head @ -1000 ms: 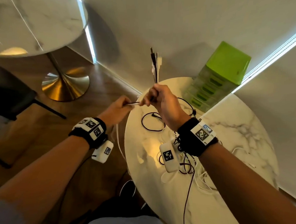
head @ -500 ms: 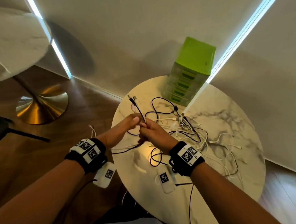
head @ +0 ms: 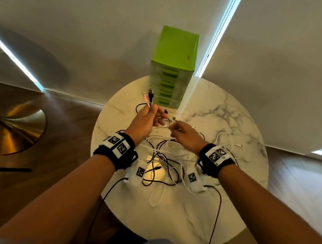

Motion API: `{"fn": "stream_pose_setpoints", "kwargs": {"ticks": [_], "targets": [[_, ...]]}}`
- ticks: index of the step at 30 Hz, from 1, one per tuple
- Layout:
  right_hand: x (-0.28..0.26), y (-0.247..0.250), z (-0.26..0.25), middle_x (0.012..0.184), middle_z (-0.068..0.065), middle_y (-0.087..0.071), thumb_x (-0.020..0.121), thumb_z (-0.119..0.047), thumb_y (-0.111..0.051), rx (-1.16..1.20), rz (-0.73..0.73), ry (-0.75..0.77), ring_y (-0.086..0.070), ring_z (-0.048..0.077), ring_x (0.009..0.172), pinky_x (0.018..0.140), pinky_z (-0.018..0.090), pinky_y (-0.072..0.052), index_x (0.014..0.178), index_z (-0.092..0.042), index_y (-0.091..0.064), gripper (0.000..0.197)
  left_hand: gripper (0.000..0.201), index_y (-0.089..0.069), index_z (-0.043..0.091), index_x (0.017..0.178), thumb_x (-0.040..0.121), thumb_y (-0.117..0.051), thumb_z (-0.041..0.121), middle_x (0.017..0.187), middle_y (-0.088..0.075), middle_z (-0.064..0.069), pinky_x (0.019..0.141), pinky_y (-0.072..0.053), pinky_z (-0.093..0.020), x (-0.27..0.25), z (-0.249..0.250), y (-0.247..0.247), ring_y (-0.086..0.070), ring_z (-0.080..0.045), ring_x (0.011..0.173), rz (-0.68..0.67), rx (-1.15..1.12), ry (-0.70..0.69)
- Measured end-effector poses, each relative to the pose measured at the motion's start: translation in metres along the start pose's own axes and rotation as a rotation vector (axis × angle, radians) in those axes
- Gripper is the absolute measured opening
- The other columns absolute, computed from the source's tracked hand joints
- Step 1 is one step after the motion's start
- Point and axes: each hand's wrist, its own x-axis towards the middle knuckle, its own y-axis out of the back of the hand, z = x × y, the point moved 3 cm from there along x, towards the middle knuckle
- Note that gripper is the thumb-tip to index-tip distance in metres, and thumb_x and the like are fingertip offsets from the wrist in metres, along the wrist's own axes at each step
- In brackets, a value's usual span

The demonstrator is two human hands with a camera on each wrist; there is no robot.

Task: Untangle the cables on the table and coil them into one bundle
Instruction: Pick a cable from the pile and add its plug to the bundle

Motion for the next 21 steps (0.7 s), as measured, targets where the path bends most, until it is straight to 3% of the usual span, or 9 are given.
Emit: {"fn": "stream_pose_setpoints", "kwargs": {"ticks": [2,4,6,9,12,16,19,21], "targets": [[0.021,0.028,0.044,0.090,0.006,-0.066,0.086,-0.038,-0.056,0.006,0.062,-0.148,-0.065,0.029,0.089,0.090,0.055,-0.052,0.083,-0.024,-0.060,0.015,0.033,-0.054,0.004,0.107,0.113,-0.029,0.025,0.088,-0.064,-0.006,0.058,-0.041,-0.015,0.008,-0.006,-0.013,-0.052,0.000,0.057,-0.013,0.024,0.039],[0.043,0.050,0.095,0.095,0.014,-0.067,0.083,-0.037,-0.052,-0.043,0.101,-0.273,-0.066,0.038,0.095,0.091,0.056,-0.052,0.080,-0.025,-0.057,0.013,0.032,-0.055,0.008,0.104,0.112,-0.032,0.028,0.083,-0.059,-0.003,0.060,-0.039,-0.015,0.012,-0.016,-0.027,-0.048,0.001,0.057,-0.061,0.013,0.106],[0.052,0.062,0.115,0.112,0.019,-0.069,0.084,-0.036,-0.053,-0.077,0.139,-0.371,-0.065,0.042,0.108,0.096,0.052,-0.053,0.098,-0.023,-0.061,0.021,0.032,-0.059,0.010,0.105,0.112,-0.034,0.029,0.080,-0.054,0.000,0.066,-0.038,-0.018,0.013,-0.025,-0.042,-0.046,-0.005,0.066,-0.096,-0.015,0.169],[0.059,0.066,0.131,0.130,0.021,-0.063,0.095,-0.029,-0.055,-0.226,0.115,-0.464,-0.058,0.041,0.121,0.102,0.042,-0.048,0.128,-0.006,-0.060,0.040,0.027,-0.057,0.008,0.117,0.112,-0.034,0.022,0.076,-0.042,0.002,0.059,-0.035,-0.013,0.014,-0.029,-0.064,-0.041,-0.003,0.063,-0.138,-0.055,0.219],[0.067,0.066,0.145,0.133,0.022,-0.060,0.097,-0.028,-0.055,-0.359,0.093,-0.484,-0.055,0.041,0.122,0.096,0.037,-0.046,0.125,0.000,-0.059,0.039,0.024,-0.052,0.010,0.113,0.110,-0.029,0.015,0.072,-0.033,0.002,0.051,-0.028,-0.016,0.016,-0.032,-0.079,-0.030,-0.002,0.052,-0.168,-0.097,0.244],[0.073,0.065,0.150,0.126,0.024,-0.060,0.100,-0.023,-0.048,-0.413,0.028,-0.438,-0.057,0.043,0.115,0.085,0.037,-0.045,0.122,-0.003,-0.052,0.029,0.035,-0.057,0.013,0.114,0.109,-0.025,0.028,0.070,-0.036,0.007,0.054,-0.024,-0.023,0.022,-0.046,-0.086,-0.026,-0.007,0.057,-0.147,-0.109,0.283],[0.071,0.081,0.144,0.127,0.028,-0.056,0.102,-0.013,-0.043,-0.434,0.119,-0.327,-0.054,0.047,0.115,0.090,0.045,-0.044,0.123,0.004,-0.049,0.028,0.037,-0.056,0.008,0.116,0.113,-0.024,0.027,0.071,-0.040,0.007,0.054,-0.029,-0.019,0.025,-0.052,-0.091,-0.031,-0.007,0.059,-0.062,-0.094,0.279],[0.068,0.097,0.137,0.118,0.030,-0.058,0.102,-0.009,-0.042,-0.241,0.229,-0.243,-0.060,0.045,0.106,0.085,0.045,-0.047,0.121,0.008,-0.045,0.025,0.034,-0.058,0.009,0.112,0.113,-0.028,0.026,0.072,-0.044,0.007,0.055,-0.031,-0.017,0.026,-0.053,-0.095,-0.035,-0.007,0.060,-0.013,-0.104,0.259]]}}
